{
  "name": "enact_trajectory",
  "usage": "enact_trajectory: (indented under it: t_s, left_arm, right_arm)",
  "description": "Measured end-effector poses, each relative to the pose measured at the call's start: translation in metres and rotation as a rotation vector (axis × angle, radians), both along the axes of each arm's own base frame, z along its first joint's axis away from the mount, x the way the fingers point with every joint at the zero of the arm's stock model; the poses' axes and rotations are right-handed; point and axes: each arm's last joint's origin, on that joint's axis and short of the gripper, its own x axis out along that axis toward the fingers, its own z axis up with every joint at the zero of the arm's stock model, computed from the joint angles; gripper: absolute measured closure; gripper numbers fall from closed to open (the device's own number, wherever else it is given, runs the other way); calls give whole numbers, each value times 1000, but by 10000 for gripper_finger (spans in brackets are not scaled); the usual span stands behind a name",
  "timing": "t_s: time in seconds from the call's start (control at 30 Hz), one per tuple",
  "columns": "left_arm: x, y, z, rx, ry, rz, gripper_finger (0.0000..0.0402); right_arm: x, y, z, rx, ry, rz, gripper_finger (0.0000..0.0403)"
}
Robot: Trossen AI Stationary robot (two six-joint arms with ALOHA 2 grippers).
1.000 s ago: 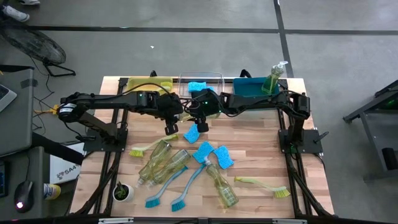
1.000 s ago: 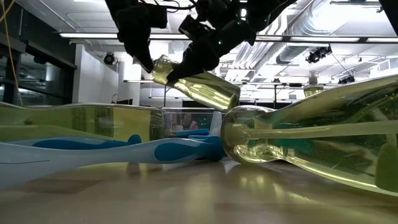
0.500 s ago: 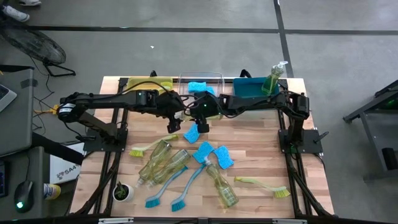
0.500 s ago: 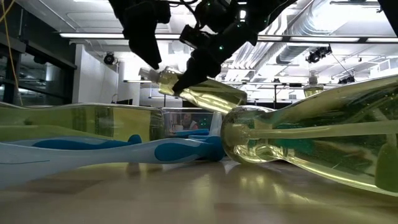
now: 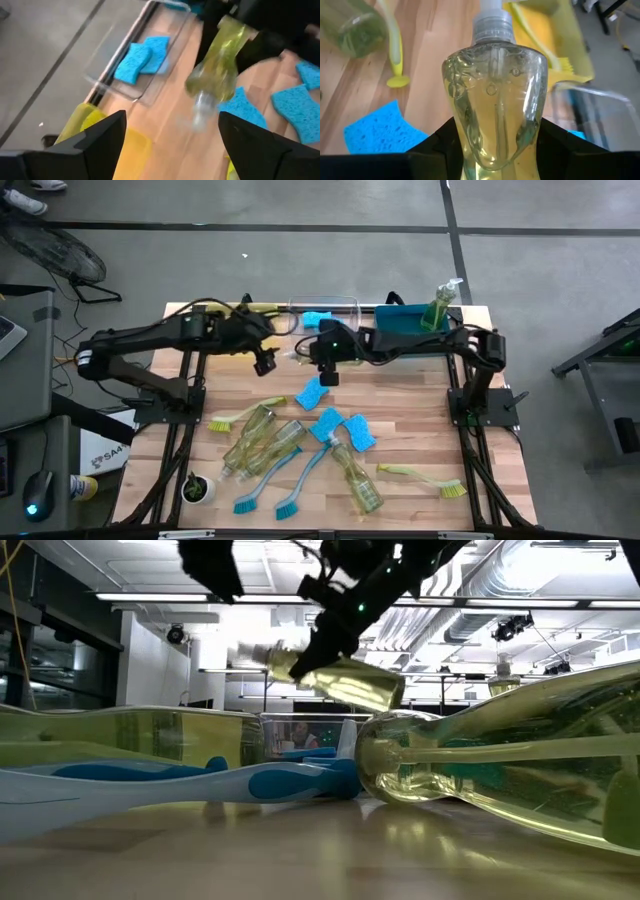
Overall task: Pick & Place Kitchen Sink Supplies
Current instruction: Put the dish soap into the blue bin
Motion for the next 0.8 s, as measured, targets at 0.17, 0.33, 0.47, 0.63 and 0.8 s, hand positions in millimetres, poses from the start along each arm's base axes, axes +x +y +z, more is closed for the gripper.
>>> enact_trajectory:
  t_s: [0.17, 0.33, 0.47, 0.63, 0.8]
  left_arm:
    - [-21, -3, -11, -4, -53, 37, 90]
    - [-34, -5, -46, -47, -102, 45, 89]
    - [-42, -7, -78, -79, -163, 38, 89]
    - [-47, -9, -107, -110, -268, 11, 89]
    - [-46, -10, -118, -105, -366, -23, 89]
  right_arm:
    - [-17, -3, 31, -20, -52, -11, 232]
    - [-37, -5, 54, -26, -60, -26, 232]
    - [-61, -6, 66, -44, -92, -47, 232]
    - [-103, -8, 67, -58, -131, -120, 232]
    - [-143, 1, 62, -82, -297, -164, 232]
